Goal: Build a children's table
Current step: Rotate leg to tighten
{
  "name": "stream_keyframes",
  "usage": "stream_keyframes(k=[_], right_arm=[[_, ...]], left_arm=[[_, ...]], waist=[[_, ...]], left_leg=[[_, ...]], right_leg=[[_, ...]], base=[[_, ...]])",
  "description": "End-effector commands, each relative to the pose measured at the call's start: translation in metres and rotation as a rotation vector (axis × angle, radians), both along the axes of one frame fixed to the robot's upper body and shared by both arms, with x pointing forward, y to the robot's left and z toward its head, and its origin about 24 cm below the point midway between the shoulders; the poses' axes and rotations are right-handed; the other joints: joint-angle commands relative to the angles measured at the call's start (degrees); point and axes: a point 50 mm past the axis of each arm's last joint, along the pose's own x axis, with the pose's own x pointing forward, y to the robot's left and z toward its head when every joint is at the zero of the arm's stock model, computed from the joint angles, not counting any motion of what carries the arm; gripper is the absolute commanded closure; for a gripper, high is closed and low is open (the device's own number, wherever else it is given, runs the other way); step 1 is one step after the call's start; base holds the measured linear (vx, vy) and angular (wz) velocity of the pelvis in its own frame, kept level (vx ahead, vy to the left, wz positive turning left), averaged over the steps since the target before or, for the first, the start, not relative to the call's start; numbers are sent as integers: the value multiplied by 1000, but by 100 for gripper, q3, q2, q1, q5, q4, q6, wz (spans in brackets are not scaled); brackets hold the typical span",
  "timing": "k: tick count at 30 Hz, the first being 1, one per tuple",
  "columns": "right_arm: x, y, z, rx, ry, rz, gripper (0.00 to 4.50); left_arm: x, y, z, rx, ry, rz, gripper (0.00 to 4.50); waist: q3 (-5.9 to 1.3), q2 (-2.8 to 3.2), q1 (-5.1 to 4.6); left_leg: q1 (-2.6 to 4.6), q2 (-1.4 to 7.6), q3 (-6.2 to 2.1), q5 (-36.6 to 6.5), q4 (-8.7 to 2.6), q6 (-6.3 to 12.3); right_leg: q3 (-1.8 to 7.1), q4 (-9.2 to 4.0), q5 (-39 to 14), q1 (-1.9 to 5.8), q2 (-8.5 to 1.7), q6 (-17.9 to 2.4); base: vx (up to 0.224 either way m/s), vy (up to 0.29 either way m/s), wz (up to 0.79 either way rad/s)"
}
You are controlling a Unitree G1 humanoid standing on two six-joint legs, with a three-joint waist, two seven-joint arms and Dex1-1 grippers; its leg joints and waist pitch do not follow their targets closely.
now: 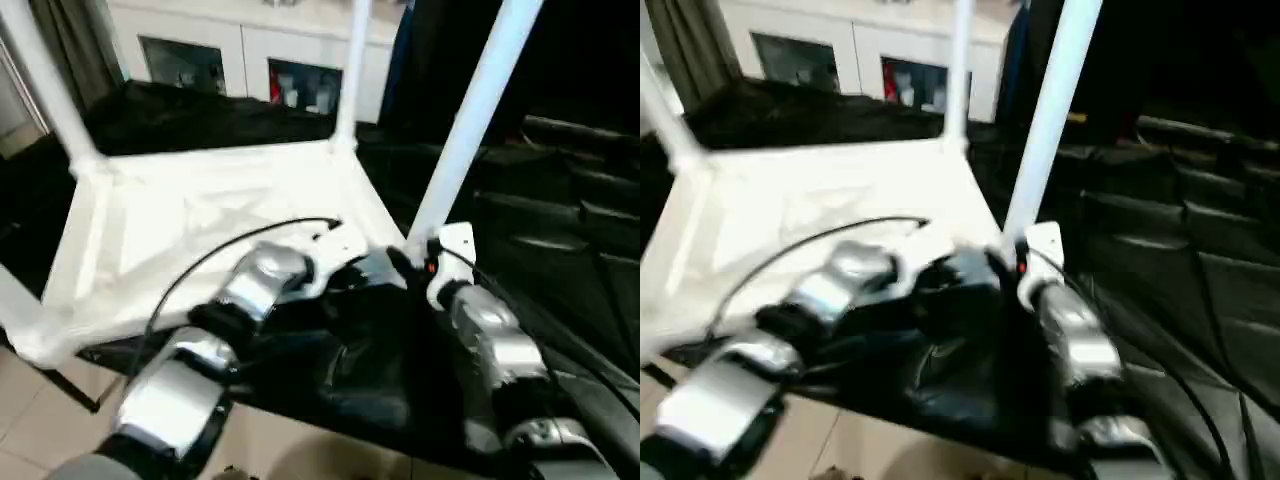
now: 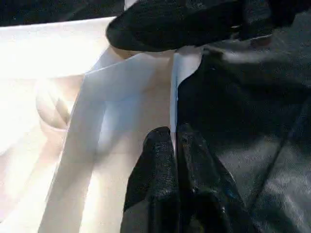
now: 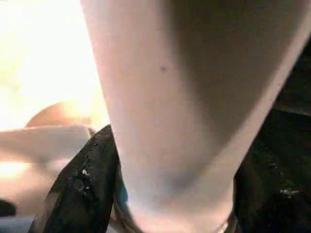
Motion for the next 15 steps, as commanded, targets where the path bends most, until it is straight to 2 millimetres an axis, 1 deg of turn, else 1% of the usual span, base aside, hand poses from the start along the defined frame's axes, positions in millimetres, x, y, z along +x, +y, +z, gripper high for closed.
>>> stream_keyframes(k=[1,2,3,4,5,6,7,8,9,10,11,12,13,14,15], right_arm=[[-11,40,-16,-56,55,175,143],[-11,41,-13,-44,32,199,108],[-9,40,-10,-38,14,201,108],[-8,38,-7,-33,-7,218,100],[-8,36,-4,-35,-25,242,87],[-8,34,-3,-40,-37,259,74],[-7,31,-2,-24,-36,278,66],[-8,27,0,-4,-35,309,66],[-10,19,2,14,-35,374,61],[-11,18,3,15,-36,389,61],[-13,12,4,12,-36,436,61],[-16,5,5,11,-24,480,61],[-20,-3,6,12,-15,537,61],[-22,-7,7,14,-9,570,61],[-27,-14,8,7,-3,628,61]], left_arm=[[0,-16,3,-6,-38,16,450],[-1,-16,3,-8,-31,-7,450],[-2,-15,2,-5,-26,-26,450],[-2,-12,2,-1,-25,-44,450],[-2,-9,2,-2,-23,-67,450],[-3,-7,2,-3,-22,-81,450],[-3,-4,2,-2,-12,-93,450],[-4,-1,2,-8,-9,-121,450],[-5,5,3,-18,5,-168,450],[-6,6,3,-20,9,-177,450],[-7,11,3,-27,22,-207,450],[-9,16,4,-34,33,-238,450],[-9,22,5,-34,41,-261,450],[-9,26,5,-33,44,-272,450],[-10,32,6,-33,52,-294,450]], waist=[[-238,-29,-37],[-253,-31,-35],[-259,-37,-44],[-279,-30,-54],[-283,-18,-61],[-286,-18,-66],[-292,-33,-60],[-289,-32,-65],[-285,-46,-66],[-288,-65,-41],[-281,-72,-51],[-288,-74,-44],[-295,-102,-14],[-301,-89,-4],[-310,-79,-7]], left_leg=[[70,141,-149,-2228,-474,8],[72,142,-149,-2164,-479,71],[57,147,-146,-2103,-484,98],[19,159,-152,-1943,-494,137],[2,167,-147,-1820,-498,180],[3,171,-140,-1797,-491,202],[21,173,-115,-1739,-472,261],[13,174,-111,-1725,-468,289],[-9,165,-103,-1698,-459,365],[-5,169,-102,-1662,-445,446],[-29,166,-95,-1574,-447,490],[-35,169,-103,-1526,-449,503],[-27,185,-90,-1441,-431,560],[-19,193,-82,-1376,-418,588],[-31,196,-77,-1220,-409,636]], right_leg=[[136,-600,-2837,102,-275,-602],[143,-586,-2700,108,-285,-644],[147,-578,-2587,119,-285,-681],[146,-541,-2275,157,-289,-768],[145,-514,-1952,176,-287,-866],[145,-502,-1818,177,-282,-918],[156,-479,-1577,172,-285,-1032],[158,-471,-1521,178,-284,-1078],[156,-474,-1558,202,-296,-1110],[151,-484,-1629,215,-312,-1104],[153,-484,-1650,217,-313,-1091],[142,-479,-1692,235,-312,-1087],[146,-484,-1618,239,-315,-1102],[158,-459,-1501,221,-327,-1152],[156,-421,-1232,231,-319,-1256]], base=[[0,0,0],[0,0,0],[0,0,0],[0,0,0],[0,0,0],[0,0,0],[0,0,0],[0,0,0],[0,0,0],[0,0,0],[0,0,0],[0,0,0],[0,0,0],[0,0,0],[0,0,0]])
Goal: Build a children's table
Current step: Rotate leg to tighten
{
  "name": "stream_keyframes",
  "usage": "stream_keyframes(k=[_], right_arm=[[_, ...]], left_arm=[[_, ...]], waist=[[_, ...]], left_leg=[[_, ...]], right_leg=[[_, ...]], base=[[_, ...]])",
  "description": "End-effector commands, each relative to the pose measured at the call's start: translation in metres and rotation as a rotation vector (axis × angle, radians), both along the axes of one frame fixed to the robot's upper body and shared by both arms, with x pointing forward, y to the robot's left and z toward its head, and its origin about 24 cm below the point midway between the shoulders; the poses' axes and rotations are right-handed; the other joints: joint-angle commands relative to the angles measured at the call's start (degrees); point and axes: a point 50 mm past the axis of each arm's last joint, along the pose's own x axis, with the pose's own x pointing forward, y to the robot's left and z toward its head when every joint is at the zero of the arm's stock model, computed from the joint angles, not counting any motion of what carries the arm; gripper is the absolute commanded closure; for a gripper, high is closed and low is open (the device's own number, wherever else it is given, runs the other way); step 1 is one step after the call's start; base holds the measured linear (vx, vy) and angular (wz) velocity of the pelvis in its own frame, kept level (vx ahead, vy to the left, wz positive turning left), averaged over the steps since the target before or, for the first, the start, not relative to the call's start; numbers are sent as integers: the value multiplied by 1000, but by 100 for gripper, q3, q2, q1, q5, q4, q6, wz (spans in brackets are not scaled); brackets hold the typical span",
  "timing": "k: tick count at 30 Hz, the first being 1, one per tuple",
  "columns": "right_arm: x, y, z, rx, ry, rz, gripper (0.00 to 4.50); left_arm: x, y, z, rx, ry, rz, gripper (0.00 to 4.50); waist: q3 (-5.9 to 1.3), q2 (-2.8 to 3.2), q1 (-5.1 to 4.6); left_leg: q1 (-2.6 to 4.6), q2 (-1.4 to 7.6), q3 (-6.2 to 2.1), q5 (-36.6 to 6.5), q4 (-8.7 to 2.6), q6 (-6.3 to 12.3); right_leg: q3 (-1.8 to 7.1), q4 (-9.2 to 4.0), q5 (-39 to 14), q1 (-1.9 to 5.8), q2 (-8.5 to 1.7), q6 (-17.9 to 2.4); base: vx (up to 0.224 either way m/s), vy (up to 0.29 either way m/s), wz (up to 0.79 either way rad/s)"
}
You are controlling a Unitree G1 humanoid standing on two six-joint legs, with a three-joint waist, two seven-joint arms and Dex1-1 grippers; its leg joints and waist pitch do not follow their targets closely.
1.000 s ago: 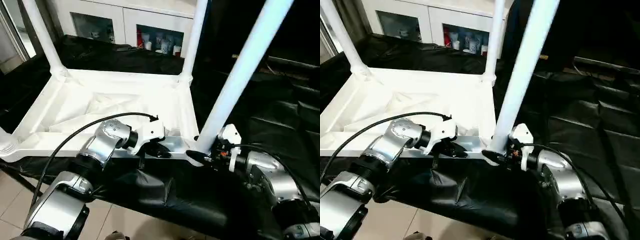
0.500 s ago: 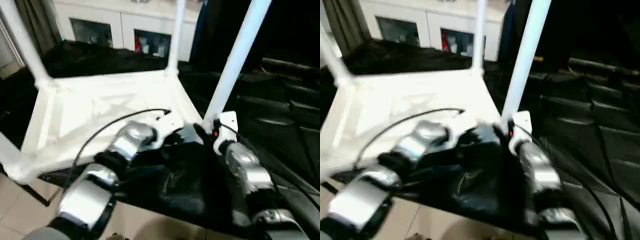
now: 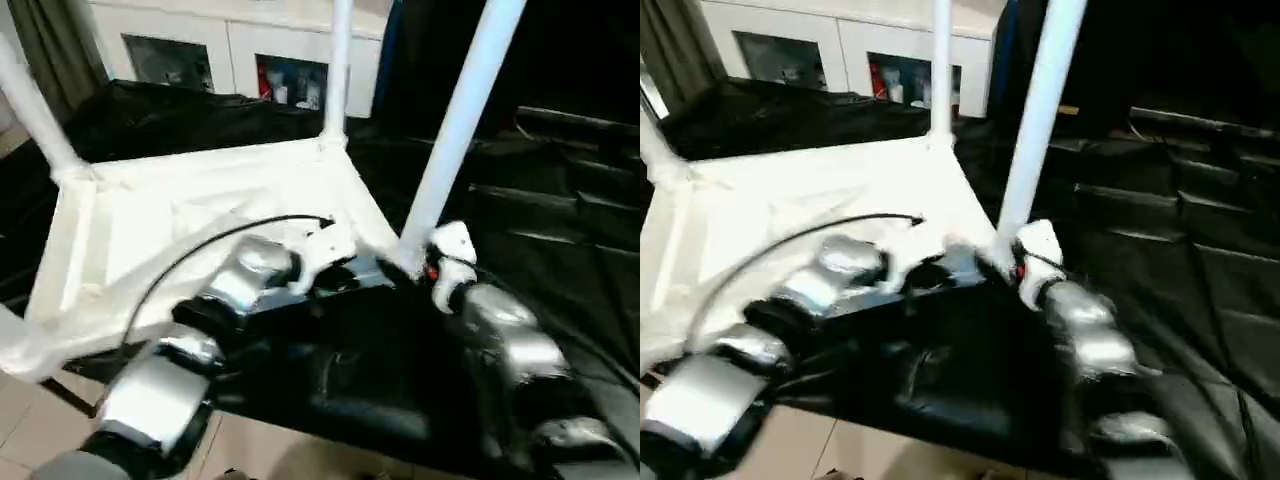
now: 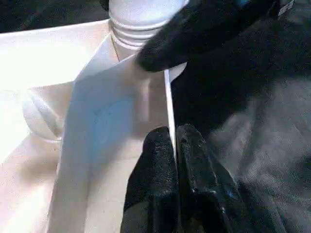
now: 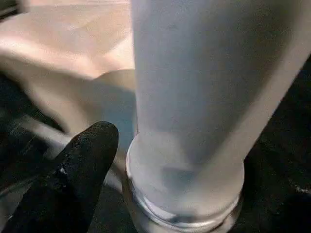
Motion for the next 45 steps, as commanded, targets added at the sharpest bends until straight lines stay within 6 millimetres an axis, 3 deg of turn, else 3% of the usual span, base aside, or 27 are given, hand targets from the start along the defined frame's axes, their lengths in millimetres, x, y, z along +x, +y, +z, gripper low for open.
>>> stream_keyframes(k=[1,3,5,9,13,15,20,25,29,31,35,37,39,40,43,45], right_arm=[[-12,6,-1,16,35,176,61],[-20,-2,1,16,48,269,61],[-24,-6,3,28,59,311,61],[-30,-11,7,45,71,379,61],[-29,-9,9,85,73,403,61],[-30,-8,10,102,78,415,94],[-33,-8,8,97,96,442,129],[-38,-8,3,83,120,457,170],[-37,-9,-1,89,114,373,182],[-35,-8,-6,110,117,299,182],[-22,4,-24,66,120,10,183],[-14,12,-30,45,127,-152,184],[-9,18,-35,40,145,-273,184],[-4,27,-36,41,151,-338,184],[-2,45,-31,74,135,-309,184],[-4,51,-27,46,83,-231,128]], left_arm=[[-8,0,-3,-24,36,-96,450],[-11,9,0,-35,65,-137,450],[-12,13,3,-44,87,-168,450],[-16,26,8,-46,131,-227,450],[-16,32,9,-40,136,-233,450],[-17,33,10,-39,138,-234,450],[-18,35,10,-40,139,-232,450],[-18,33,7,-48,129,-218,450],[-14,30,3,-29,89,-139,450],[-9,28,0,-2,58,-73,450],[2,7,-3,-16,-29,102,450],[5,-7,-5,-2,-62,150,450],[5,-21,-6,-9,-80,190,450],[3,-34,-7,-30,-75,189,450],[-2,-48,-8,-47,-75,139,450],[-5,-52,-7,-54,-70,100,450]], waist=[[-314,-71,48],[-318,-54,89],[-328,-47,102],[-317,-26,142],[-303,-40,167],[-307,-51,177],[-324,-50,203],[-317,-71,233],[-316,-89,257],[-300,-100,257],[-262,-113,190],[-250,-114,144],[-254,-98,97],[-255,-82,69],[-273,-77,46],[-266,-88,47]], left_leg=[[19,206,-71,-1071,-332,667],[30,234,-53,-892,-311,773],[29,241,-37,-838,-309,770],[52,266,-22,-1003,-314,683],[63,260,-17,-1188,-329,505],[60,259,-19,-1147,-327,479],[54,254,-14,-862,-305,553],[58,252,-8,-884,-300,558],[60,252,-13,-887,-302,525],[71,240,-20,-1066,-312,447],[92,218,-60,-1513,-367,126],[112,209,-67,-1695,-378,35],[112,198,-102,-1805,-399,-58],[125,196,-104,-1898,-396,-48],[102,185,-111,-1890,-404,22],[98,186,-105,-1916,-404,91]], right_leg=[[183,-355,-1095,276,-307,-1334],[169,-286,-572,288,-290,-1549],[158,-255,-418,289,-276,-1608],[151,-244,-492,275,-278,-1716],[159,-277,-857,264,-287,-1619],[161,-276,-899,269,-294,-1566],[157,-230,-546,276,-288,-1628],[161,-246,-708,269,-292,-1568],[164,-254,-819,263,-300,-1494],[169,-297,-1174,239,-313,-1402],[168,-416,-2151,193,-323,-1063],[176,-452,-2445,148,-307,-917],[157,-482,-2685,167,-318,-809],[161,-507,-2772,141,-317,-770],[164,-525,-2612,163,-306,-734],[177,-514,-2464,155,-293,-769]], base=[[0,0,0],[0,0,0],[0,0,0],[0,0,0],[0,0,0],[0,0,0],[0,0,0],[0,0,0],[0,0,0],[0,0,0],[0,0,0],[0,0,0],[0,0,0],[0,0,0],[0,0,0],[0,0,0]])
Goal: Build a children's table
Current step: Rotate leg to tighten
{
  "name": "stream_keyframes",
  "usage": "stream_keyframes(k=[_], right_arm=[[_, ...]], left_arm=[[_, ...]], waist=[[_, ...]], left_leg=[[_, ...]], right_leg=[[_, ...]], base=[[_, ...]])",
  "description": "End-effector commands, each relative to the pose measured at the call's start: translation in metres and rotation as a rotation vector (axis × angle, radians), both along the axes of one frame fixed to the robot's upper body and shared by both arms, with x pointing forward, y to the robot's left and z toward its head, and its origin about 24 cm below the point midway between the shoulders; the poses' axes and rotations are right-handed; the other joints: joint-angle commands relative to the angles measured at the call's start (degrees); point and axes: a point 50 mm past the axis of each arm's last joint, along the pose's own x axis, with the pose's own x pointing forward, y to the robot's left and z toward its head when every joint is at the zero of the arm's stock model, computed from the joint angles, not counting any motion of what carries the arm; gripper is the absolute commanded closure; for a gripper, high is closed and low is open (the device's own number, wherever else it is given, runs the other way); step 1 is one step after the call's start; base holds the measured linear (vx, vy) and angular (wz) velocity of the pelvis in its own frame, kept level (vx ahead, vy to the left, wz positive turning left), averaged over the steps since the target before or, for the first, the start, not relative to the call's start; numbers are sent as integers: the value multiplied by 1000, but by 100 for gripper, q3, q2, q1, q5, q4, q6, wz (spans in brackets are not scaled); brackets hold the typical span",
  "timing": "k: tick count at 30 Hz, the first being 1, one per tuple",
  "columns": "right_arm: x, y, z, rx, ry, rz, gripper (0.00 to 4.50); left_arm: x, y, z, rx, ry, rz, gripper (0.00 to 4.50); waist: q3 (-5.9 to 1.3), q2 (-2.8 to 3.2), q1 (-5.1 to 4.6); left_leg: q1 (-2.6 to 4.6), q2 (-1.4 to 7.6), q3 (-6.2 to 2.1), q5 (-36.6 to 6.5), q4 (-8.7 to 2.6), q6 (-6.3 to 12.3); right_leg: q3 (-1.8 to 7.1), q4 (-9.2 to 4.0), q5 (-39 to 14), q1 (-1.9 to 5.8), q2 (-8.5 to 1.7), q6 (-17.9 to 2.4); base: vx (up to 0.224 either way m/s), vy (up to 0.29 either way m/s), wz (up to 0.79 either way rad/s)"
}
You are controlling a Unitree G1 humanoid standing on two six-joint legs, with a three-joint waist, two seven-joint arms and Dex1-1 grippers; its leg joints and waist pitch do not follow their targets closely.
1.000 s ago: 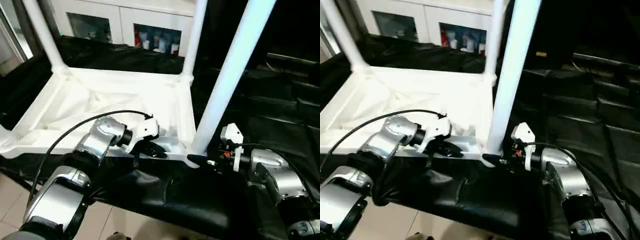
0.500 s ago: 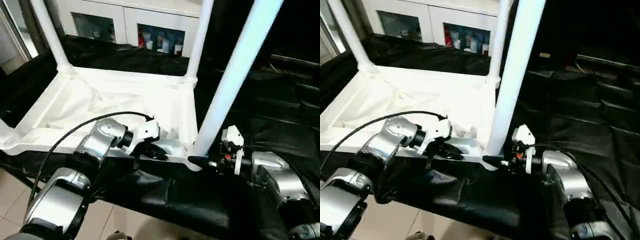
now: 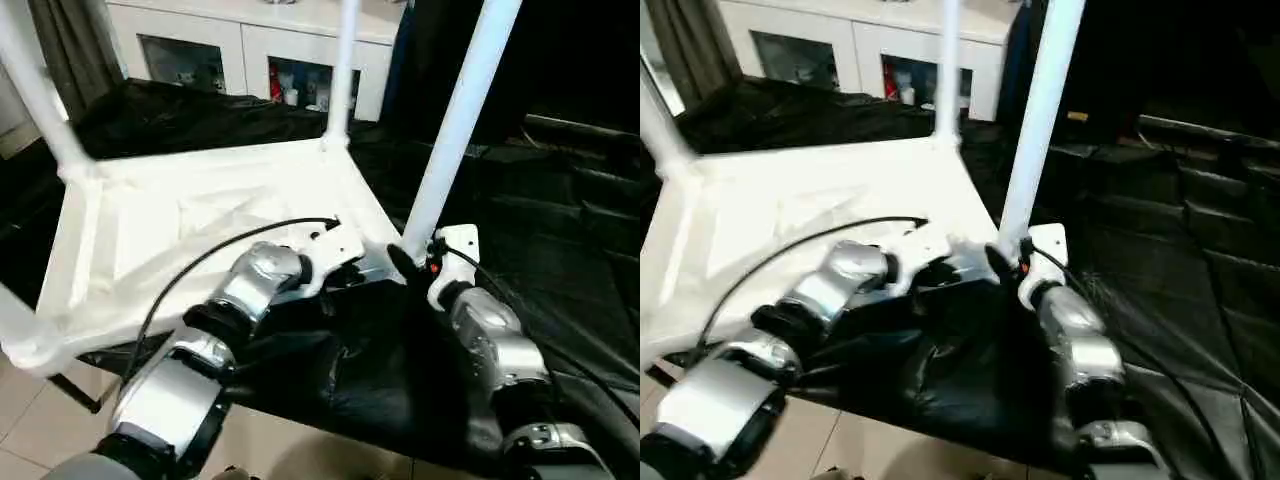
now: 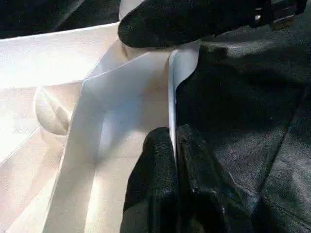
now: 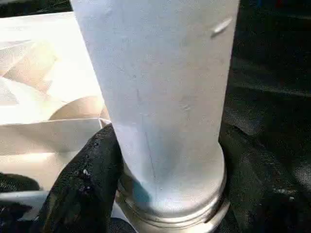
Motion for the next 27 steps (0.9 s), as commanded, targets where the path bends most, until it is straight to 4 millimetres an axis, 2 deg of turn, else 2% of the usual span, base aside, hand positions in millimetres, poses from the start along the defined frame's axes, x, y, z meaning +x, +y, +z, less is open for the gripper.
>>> stream_keyframes(k=[1,3,5,6,9,11,14,15,16,17,18,20,21,22,24,27], right_arm=[[-13,33,-15,-58,47,193,114],[-13,29,-14,-53,38,195,107],[-12,19,-11,-82,10,217,78],[-12,15,-9,-101,-1,235,78],[-16,6,-5,-112,-17,335,78],[-24,-3,-1,-123,-22,464,78],[-34,-15,5,-107,-12,615,78],[-34,-16,6,-105,-11,626,78],[-37,-22,10,-93,-6,680,78],[-37,-22,10,-93,-6,680,78],[-39,-26,15,-85,-10,728,78],[-40,-28,17,-85,-11,750,78],[-41,-29,17,-91,-9,767,78],[-42,-30,18,-92,-1,787,78],[-43,-31,18,-88,7,807,78],[-43,-28,18,-67,7,818,101]], left_arm=[[-8,-27,2,-50,-5,-69,450],[-7,-24,2,-50,-6,-77,450],[-7,-18,2,-53,-12,-89,450],[-7,-15,3,-60,-22,-101,450],[-8,-6,1,-62,1,-127,450],[-10,5,-1,-52,30,-164,450],[-16,19,1,-55,78,-272,450],[-16,20,1,-57,84,-280,450],[-18,28,4,-71,123,-318,450],[-18,28,4,-71,123,-318,450],[-20,37,5,-66,164,-355,450],[-20,41,6,-57,175,-365,450],[-21,46,6,-46,187,-372,450],[-20,50,6,-38,193,-373,450],[-21,56,7,-32,201,-375,450],[-20,58,8,-35,199,-369,450]], waist=[[-261,-54,-16],[-271,-49,-14],[-268,-51,-9],[-267,-54,-6],[-273,-68,14],[-275,-79,33],[-274,-92,65],[-280,-95,63],[-288,-79,69],[-288,-79,69],[-298,-77,87],[-297,-60,88],[-306,-71,92],[-307,-48,115],[-302,-50,135],[-297,-60,161]], left_leg=[[81,191,-124,-1890,-452,114],[64,193,-115,-1773,-450,164],[58,195,-115,-1747,-449,193],[59,191,-107,-1742,-440,235],[45,190,-99,-1664,-426,325],[36,190,-94,-1563,-416,400],[9,204,-95,-1422,-411,565],[15,209,-93,-1393,-409,574],[25,226,-90,-1271,-402,580],[25,226,-90,-1271,-402,580],[22,247,-82,-1116,-394,613],[22,256,-68,-1059,-387,632],[16,258,-65,-1008,-378,641],[35,264,-56,-990,-372,644],[35,268,-49,-1039,-376,607],[52,265,-41,-1132,-378,529]], right_leg=[[160,-493,-2323,139,-288,-834],[169,-459,-2015,158,-283,-925],[166,-452,-1935,169,-284,-966],[166,-451,-1891,172,-280,-997],[170,-448,-1862,194,-294,-1010],[165,-433,-1723,217,-289,-1056],[167,-414,-1648,239,-307,-1108],[163,-407,-1627,238,-305,-1128],[160,-372,-1420,239,-303,-1248],[160,-372,-1420,239,-303,-1248],[145,-322,-1120,245,-289,-1380],[140,-299,-950,235,-272,-1455],[134,-271,-800,245,-273,-1508],[136,-261,-729,231,-277,-1555],[140,-253,-701,237,-282,-1589],[150,-267,-841,224,-288,-1551]], base=[[0,0,0],[0,0,0],[0,0,0],[0,0,0],[0,0,0],[0,0,0],[0,0,0],[0,0,0],[0,0,0],[0,0,0],[0,0,0],[0,0,0],[0,0,0],[0,0,0],[0,0,0],[0,0,0]])
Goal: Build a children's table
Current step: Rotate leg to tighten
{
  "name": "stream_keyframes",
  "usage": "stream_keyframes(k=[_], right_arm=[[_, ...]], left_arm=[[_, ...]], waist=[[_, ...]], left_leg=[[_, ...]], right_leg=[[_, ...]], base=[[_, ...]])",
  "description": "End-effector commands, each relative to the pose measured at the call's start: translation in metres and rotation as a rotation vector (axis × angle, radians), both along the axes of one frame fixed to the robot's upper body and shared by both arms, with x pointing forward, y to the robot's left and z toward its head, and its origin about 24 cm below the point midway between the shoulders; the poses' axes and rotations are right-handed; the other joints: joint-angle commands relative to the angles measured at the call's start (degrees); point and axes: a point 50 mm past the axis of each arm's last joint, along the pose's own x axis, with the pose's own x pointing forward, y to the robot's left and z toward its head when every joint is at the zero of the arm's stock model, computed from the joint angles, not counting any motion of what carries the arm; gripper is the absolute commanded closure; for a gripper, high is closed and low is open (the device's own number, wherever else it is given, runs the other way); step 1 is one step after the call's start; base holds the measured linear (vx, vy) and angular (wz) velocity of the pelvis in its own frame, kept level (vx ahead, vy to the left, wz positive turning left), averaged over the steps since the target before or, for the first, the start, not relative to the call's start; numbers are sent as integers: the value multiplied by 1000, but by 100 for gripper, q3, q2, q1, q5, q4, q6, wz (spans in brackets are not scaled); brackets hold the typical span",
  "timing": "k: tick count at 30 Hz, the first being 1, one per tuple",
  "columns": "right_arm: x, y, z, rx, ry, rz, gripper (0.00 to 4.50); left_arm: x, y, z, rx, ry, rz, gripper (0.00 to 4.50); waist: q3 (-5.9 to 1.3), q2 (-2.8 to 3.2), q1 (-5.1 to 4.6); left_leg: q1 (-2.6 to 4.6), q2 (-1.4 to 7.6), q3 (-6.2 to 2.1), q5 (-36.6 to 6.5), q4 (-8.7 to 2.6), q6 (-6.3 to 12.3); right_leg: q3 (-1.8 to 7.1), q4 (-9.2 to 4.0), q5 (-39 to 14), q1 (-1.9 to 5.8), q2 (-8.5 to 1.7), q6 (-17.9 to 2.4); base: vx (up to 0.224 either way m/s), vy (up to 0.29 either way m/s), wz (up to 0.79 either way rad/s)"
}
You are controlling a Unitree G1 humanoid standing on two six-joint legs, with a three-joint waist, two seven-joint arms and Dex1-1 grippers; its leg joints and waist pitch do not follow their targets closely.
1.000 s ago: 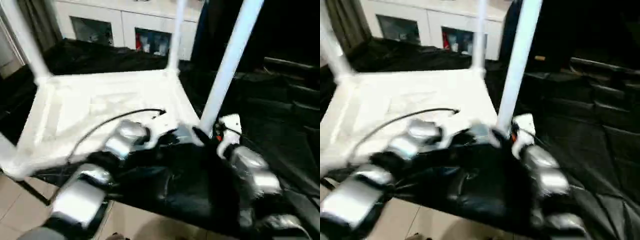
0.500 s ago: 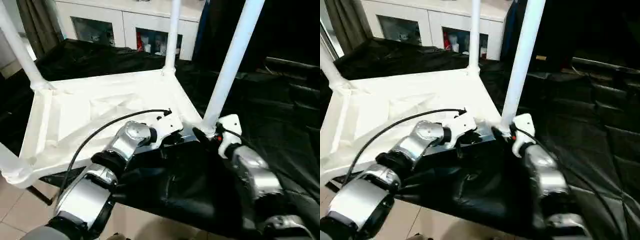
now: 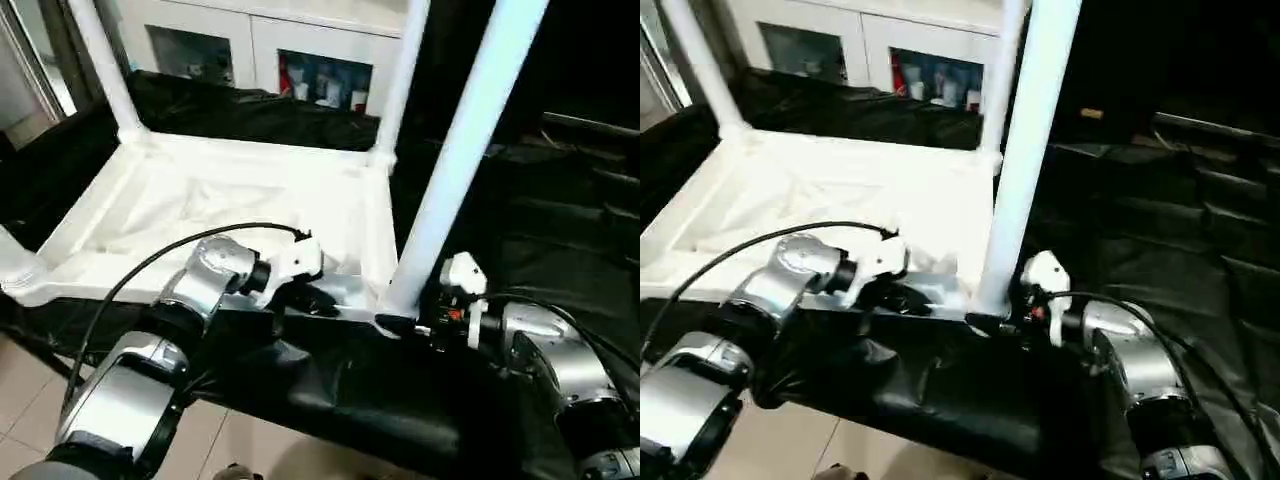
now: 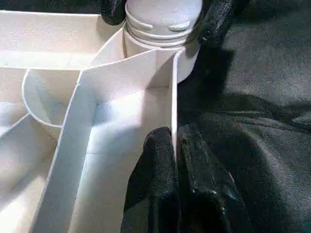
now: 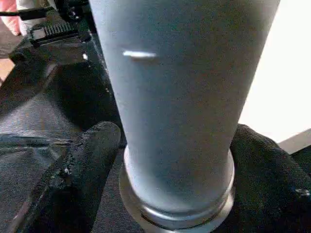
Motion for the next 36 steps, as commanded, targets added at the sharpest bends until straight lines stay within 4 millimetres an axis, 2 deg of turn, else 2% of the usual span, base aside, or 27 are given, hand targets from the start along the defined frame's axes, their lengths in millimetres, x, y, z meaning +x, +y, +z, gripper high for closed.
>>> stream_keyframes(k=[1,6,8,9,14,15,17,18,20,23,24,26,27,28,30,31,32,33,34,35,36], right_arm=[[-1,1,2,7,1,15,101],[-1,5,0,24,10,19,146],[-2,5,-1,28,11,11,146],[-1,5,-2,29,9,-3,171],[6,0,-12,43,13,-186,179],[7,1,-17,35,19,-272,179],[8,2,-19,26,21,-313,180],[10,6,-27,18,32,-405,180],[17,15,-36,-12,48,-558,180],[22,22,-39,-34,55,-642,181],[28,32,-40,-33,71,-715,181],[31,43,-37,-20,64,-710,181],[31,49,-34,-16,38,-680,181],[31,52,-33,-18,20,-665,181],[31,52,-29,17,4,-643,111],[32,51,-28,23,3,-644,109],[32,48,-27,13,-9,-630,109],[32,45,-26,-1,-24,-615,89],[32,43,-25,-11,-34,-606,89],[32,40,-24,-18,-43,-576,67],[32,36,-22,-28,-53,-542,67]], left_arm=[[-3,0,-3,-25,30,-4,450],[-3,-2,-2,-33,26,-3,450],[-3,-3,-3,-33,24,-2,450],[-3,-4,-3,-33,13,7,450],[4,-13,-8,-18,-49,119,450],[7,-20,-10,-10,-69,177,450],[8,-24,-10,-10,-75,197,450],[10,-36,-11,-10,-90,225,450],[12,-60,-11,-22,-104,283,450],[13,-71,-11,-22,-117,311,450],[12,-82,-12,-21,-132,328,450],[11,-88,-11,-24,-141,325,450],[11,-90,-11,-28,-144,317,450],[11,-91,-10,-29,-146,314,450],[11,-88,-9,-31,-146,303,450],[12,-87,-9,-30,-146,305,450],[12,-85,-9,-33,-149,302,450],[13,-82,-8,-36,-148,299,450],[13,-81,-8,-39,-147,296,450],[13,-77,-7,-43,-147,283,450],[13,-73,-7,-46,-139,270,450]], waist=[[-302,-62,13],[-303,-67,31],[-306,-60,27],[-305,-60,26],[-296,-62,-9],[-284,-65,-23],[-282,-70,-40],[-284,-92,-50],[-271,-38,-84],[-277,-50,-139],[-275,-7,-141],[-282,-22,-183],[-284,24,-172],[-276,-8,-188],[-282,-4,-178],[-284,-33,-181],[-287,-14,-172],[-287,-37,-177],[-287,-26,-171],[-286,-43,-175],[-293,-54,-165]], left_leg=[[78,247,-58,-1149,-361,493],[77,237,-58,-1114,-360,441],[73,237,-60,-1104,-361,432],[76,235,-59,-1113,-360,430],[79,226,-72,-1279,-374,349],[91,217,-77,-1382,-385,296],[112,211,-89,-1475,-396,205],[91,196,-91,-1475,-393,200],[115,200,-102,-1588,-413,112],[104,172,-120,-1725,-423,49],[105,168,-124,-1742,-423,55],[106,163,-132,-1830,-432,64],[118,165,-135,-1836,-426,63],[98,162,-132,-1873,-431,97],[90,164,-130,-1848,-430,157],[85,167,-129,-1838,-430,169],[90,170,-129,-1820,-428,180],[78,172,-129,-1797,-427,192],[77,171,-130,-1752,-427,215],[69,171,-125,-1718,-422,240],[66,172,-123,-1668,-413,280]], right_leg=[[162,-274,-884,249,-294,-1517],[165,-287,-1002,250,-295,-1427],[164,-279,-942,252,-291,-1435],[163,-280,-922,249,-288,-1445],[171,-321,-1203,230,-308,-1385],[170,-350,-1401,221,-300,-1326],[176,-383,-1653,205,-307,-1232],[176,-393,-1742,219,-306,-1171],[183,-424,-1922,174,-304,-1111],[172,-451,-2062,195,-290,-1015],[178,-460,-2085,189,-291,-1000],[174,-481,-2140,185,-280,-947],[178,-480,-2101,179,-285,-952],[178,-487,-2059,187,-276,-950],[179,-480,-1979,193,-280,-962],[177,-476,-1970,198,-278,-968],[177,-470,-1930,196,-284,-992],[176,-465,-1909,204,-284,-997],[175,-461,-1865,210,-284,-1012],[176,-454,-1818,214,-283,-1024],[177,-446,-1757,225,-291,-1042]], base=[[0,0,0],[0,0,0],[0,0,0],[0,0,0],[0,0,0],[0,0,0],[0,0,0],[0,0,0],[0,0,0],[0,0,0],[0,0,0],[0,0,0],[0,0,0],[0,0,0],[0,0,0],[0,0,0],[0,0,0],[0,0,0],[0,0,0],[0,0,0],[0,0,0]])
